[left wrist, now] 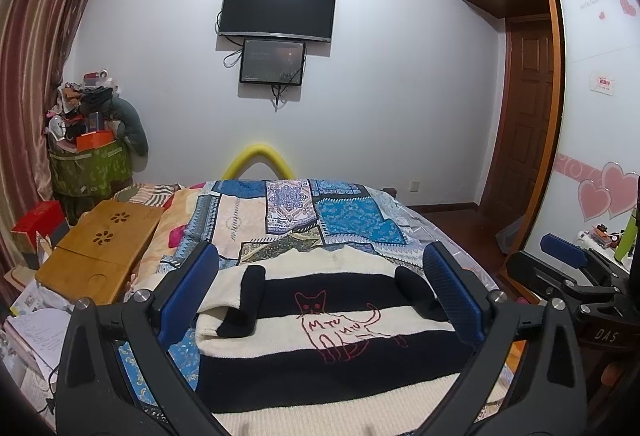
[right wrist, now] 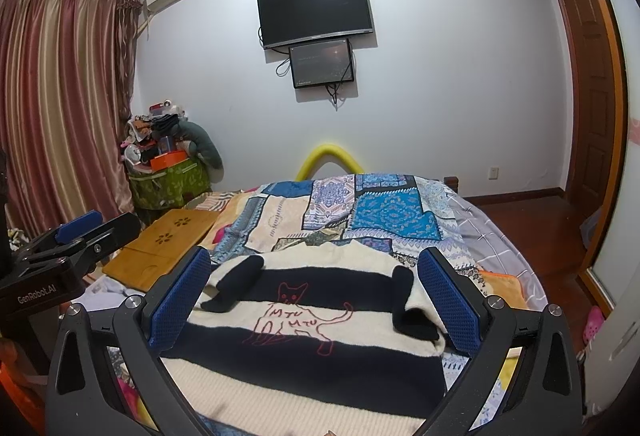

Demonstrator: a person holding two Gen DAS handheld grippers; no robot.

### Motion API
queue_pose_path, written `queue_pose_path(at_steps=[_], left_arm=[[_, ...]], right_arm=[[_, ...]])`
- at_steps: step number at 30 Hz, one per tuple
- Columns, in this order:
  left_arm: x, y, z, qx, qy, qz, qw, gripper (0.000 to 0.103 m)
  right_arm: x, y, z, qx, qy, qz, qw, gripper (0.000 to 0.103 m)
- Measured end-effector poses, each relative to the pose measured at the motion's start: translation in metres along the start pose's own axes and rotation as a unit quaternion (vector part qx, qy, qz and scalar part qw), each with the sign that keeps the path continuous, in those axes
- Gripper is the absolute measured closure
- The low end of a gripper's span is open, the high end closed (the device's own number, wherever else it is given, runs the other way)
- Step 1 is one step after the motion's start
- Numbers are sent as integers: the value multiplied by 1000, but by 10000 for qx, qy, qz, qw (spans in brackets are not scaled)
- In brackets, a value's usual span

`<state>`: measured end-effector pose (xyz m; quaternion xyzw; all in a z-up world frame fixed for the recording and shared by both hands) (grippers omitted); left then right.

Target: Fold small clothes

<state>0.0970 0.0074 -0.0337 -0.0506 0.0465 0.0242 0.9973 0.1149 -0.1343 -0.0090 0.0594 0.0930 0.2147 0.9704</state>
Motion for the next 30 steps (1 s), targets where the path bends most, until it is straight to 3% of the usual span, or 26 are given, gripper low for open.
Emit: queue_pose_path(at_steps=[30], left_arm=[[-1,-1,2,24,-17,-8,10000,0]], right_arm=[[-3,-1,6,-41,-39,-15,10000,0]])
Point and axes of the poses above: each gripper's, at about its wrist camera, not at the fingertips, and x roughly the way its jaws point, y to its left, z to its top, the point moved 10 cm from there along x, roughly the way its jaws point, and after that the axes turned 13 degrees about -y, right-handed, at the moved point
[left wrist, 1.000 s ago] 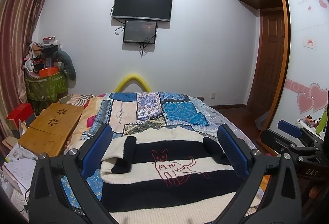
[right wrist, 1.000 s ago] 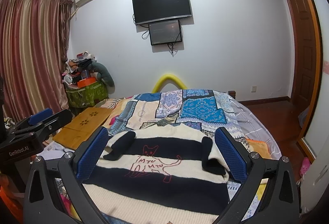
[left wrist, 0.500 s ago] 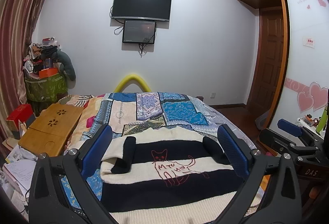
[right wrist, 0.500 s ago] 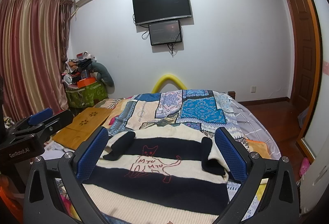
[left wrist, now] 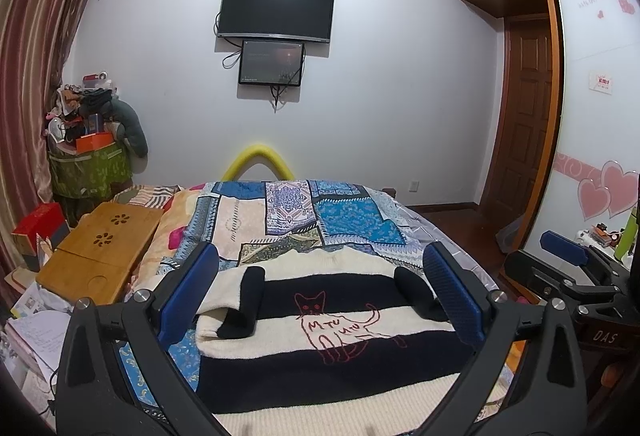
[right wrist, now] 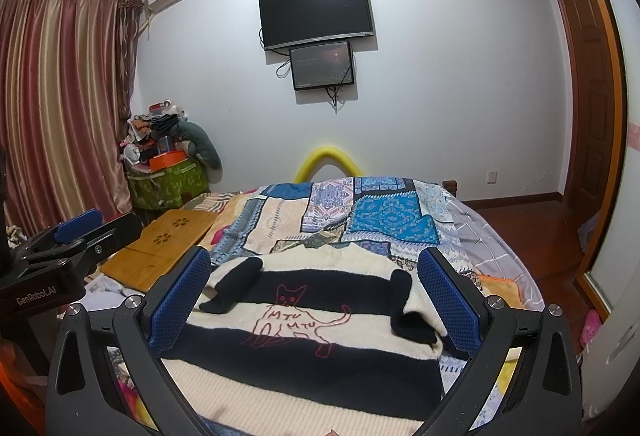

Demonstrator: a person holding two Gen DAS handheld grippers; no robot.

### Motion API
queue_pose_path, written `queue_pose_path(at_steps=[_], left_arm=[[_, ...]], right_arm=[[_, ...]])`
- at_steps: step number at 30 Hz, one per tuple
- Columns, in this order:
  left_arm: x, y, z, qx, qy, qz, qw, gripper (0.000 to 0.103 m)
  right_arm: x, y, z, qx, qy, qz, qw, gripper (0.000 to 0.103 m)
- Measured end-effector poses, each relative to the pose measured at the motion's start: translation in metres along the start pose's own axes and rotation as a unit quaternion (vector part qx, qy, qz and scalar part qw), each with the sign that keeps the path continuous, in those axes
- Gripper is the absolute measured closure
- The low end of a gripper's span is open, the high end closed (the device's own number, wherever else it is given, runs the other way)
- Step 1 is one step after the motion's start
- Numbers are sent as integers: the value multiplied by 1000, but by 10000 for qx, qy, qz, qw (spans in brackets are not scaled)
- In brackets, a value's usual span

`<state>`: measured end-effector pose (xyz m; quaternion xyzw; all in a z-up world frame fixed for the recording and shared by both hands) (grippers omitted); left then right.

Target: Fold small clothes

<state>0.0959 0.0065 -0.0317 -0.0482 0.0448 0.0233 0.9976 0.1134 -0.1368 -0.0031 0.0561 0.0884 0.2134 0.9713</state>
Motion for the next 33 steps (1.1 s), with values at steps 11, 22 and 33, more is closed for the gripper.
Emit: queue_pose_path(at_steps=[11,22,33], left_arm=[[-2,-2,0,11,-22,0,10000,0],[0,0,-1,36,14,41,10000,0],[37,31,-26,-39,380,245,9990,0]], right_arm=[[1,1,2,-44,-23,-7,10000,0],[3,-1,0,-5,3,-39,10000,0],[47,-32,-23,-17,457,-387,9982,0]])
Point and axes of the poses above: each gripper's, at about its wrist camera, not at the fingertips, and x roughly the way its jaws point, y to its left, z to its top, the point moved 10 cm from there along x, roughly the way its jaws point, and after that the axes turned 13 degrees about -y, right-handed, at the moved point
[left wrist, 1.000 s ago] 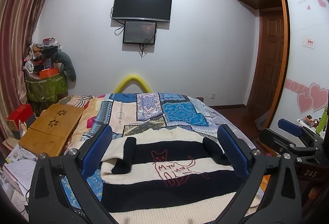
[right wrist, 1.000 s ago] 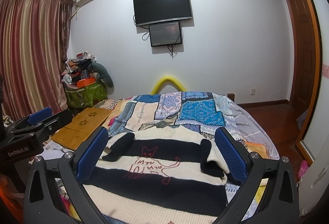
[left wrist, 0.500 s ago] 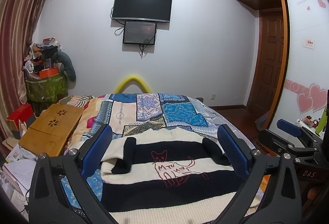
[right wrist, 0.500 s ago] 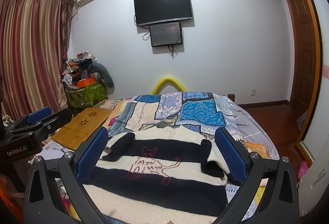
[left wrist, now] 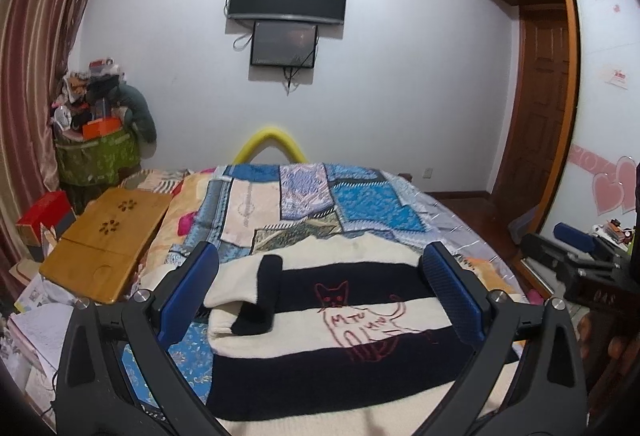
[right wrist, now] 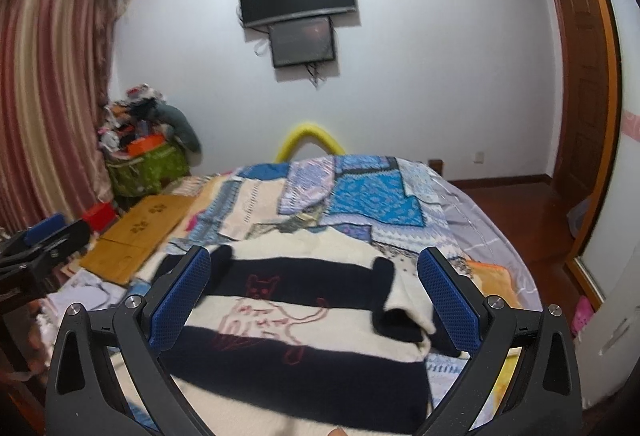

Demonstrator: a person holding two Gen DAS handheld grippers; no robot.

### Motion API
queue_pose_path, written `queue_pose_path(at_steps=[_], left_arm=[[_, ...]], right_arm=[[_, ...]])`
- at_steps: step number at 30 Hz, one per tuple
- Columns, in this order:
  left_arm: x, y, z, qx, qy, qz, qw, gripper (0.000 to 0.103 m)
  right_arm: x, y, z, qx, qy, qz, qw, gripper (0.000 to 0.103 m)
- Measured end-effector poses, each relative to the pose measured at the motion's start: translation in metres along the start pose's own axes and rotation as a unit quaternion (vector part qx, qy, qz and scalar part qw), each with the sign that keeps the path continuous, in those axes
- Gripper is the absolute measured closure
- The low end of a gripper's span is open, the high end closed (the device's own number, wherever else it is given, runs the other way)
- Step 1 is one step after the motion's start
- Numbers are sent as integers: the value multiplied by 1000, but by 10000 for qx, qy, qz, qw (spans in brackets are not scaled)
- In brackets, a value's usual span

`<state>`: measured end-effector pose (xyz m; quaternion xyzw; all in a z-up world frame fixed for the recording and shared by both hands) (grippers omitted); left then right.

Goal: Fold small clothes
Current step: 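Grasp the sweater's black-striped sleeve cuff with the right gripper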

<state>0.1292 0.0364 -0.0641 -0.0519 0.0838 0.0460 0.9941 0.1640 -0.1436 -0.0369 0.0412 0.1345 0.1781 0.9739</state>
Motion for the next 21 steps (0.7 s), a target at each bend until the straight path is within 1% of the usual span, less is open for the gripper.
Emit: queue_pose_path(at_steps=[5,8,10,12,14,16,18,21], left_arm=[[31,38,-17,-205,247,370,9988,0],[52,64,-33,-348,477,607,9964,0],[68,85,-47,-466,699,743,9937,0],[82,105,-61,-572,865,911,9904,0],[95,123,-76,-641,1032,1043,9871,0],[106,140,-93,-695,1270,1176,9825,0],[116,155,-110,-773,1481,1240,9781,0],[128,175,-132,-920,1823,1355,9695,0]], right_arm=[[29,-22,-16,-122,270,-196,9994,0],[46,-44,-36,-147,566,-366,9976,0],[54,-57,-51,-96,781,-484,9957,0],[61,-71,-66,21,1044,-530,9931,2],[68,-82,-80,141,1307,-570,9897,7],[74,-89,-93,239,1560,-568,9858,9],[81,-93,-103,388,1742,-499,9827,10],[92,-98,-116,541,1955,-413,9783,17]])
Point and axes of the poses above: each gripper's, at about its wrist camera, not at the fingertips, and x roughly the way its jaws point, y to its left, z to its top, the point moved 10 cm from there along x, roughly the way its jaws point, and after that the axes turned 13 degrees about -y, right-handed, at the moved point
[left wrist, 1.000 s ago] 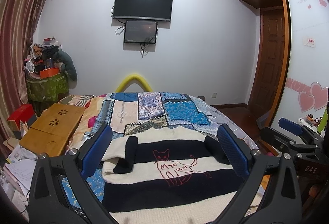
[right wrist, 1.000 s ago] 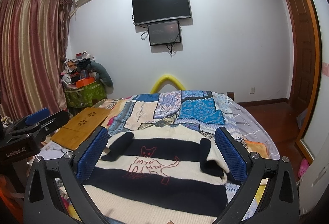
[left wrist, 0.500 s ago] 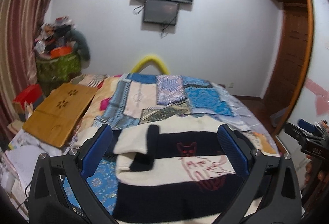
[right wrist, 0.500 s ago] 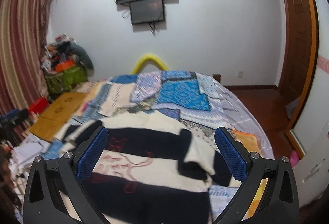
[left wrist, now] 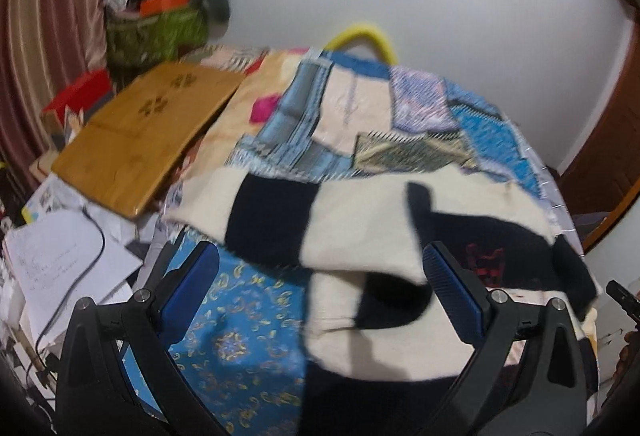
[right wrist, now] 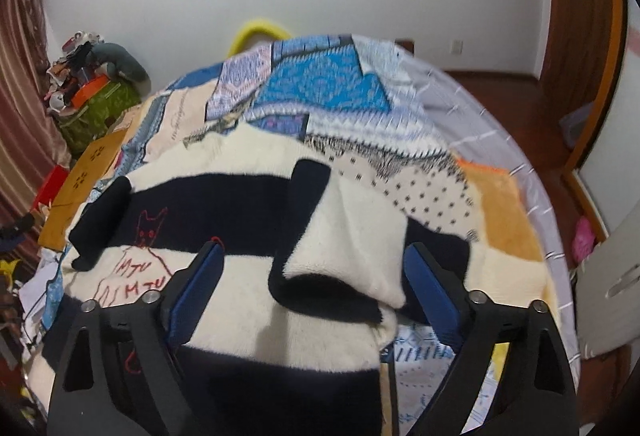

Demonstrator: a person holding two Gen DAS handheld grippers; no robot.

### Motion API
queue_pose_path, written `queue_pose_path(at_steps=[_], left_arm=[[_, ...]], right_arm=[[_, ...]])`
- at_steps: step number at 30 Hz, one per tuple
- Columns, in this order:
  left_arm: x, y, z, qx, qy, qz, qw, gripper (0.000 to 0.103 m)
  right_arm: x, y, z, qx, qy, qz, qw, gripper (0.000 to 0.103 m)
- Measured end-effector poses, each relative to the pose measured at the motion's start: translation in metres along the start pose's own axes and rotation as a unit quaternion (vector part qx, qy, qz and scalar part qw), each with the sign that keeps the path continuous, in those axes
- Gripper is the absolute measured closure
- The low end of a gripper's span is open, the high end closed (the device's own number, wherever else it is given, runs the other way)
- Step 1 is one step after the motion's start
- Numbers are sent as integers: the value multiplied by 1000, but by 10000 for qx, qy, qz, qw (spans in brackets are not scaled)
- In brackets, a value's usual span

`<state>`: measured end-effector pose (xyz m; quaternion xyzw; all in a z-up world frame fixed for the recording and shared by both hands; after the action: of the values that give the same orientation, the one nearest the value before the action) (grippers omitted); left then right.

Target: Fold small clothes

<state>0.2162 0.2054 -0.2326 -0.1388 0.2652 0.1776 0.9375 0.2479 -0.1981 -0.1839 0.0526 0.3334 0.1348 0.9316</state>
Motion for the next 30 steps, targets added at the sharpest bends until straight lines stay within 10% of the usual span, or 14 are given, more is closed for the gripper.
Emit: queue_pose_path(at_steps=[20,30], left_arm=[[84,64,-40,-732,1233,264,9893,10],[111,53,-48,-1505,1642,-229,9746,15]], right_arm=[[56,-6,-11,-327,537,126,9979,84],[39,-64,14,-213,210,-471,9984,88]])
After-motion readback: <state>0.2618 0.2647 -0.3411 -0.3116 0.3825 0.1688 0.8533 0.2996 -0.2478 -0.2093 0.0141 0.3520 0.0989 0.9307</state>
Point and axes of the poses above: each gripper's, at about its wrist camera, not at the fingertips, and x roughly the way its jaws point, y to its left, z to its top, the point moved 10 cm from there along x, roughly the way its jaws point, and after that the axes turned 13 degrees about -y, right-handed, at the moved point
